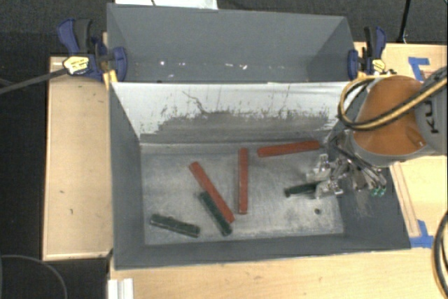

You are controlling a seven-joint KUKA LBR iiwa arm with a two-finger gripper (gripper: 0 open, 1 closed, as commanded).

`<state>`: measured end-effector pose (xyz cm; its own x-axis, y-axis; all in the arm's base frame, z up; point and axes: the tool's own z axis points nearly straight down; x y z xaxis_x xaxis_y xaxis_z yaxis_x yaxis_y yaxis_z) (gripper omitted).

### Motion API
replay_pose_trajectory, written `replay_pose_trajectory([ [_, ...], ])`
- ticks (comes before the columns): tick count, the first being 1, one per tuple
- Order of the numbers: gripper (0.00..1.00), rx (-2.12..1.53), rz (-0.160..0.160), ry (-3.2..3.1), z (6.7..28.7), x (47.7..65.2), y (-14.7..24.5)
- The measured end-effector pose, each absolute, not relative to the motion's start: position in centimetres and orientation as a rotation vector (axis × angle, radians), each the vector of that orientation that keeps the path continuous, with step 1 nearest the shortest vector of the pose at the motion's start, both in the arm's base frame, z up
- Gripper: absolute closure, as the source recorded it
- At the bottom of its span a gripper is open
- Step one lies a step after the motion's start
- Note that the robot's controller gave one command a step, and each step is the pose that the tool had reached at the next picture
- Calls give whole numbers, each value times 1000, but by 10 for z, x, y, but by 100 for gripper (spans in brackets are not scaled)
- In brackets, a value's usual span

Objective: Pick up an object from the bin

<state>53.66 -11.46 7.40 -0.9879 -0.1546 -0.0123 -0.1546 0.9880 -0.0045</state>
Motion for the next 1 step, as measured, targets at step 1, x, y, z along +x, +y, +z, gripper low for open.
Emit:
replay_pose_trajectory([
  [1,100,-294,-1,3124,221,530,-100],
])
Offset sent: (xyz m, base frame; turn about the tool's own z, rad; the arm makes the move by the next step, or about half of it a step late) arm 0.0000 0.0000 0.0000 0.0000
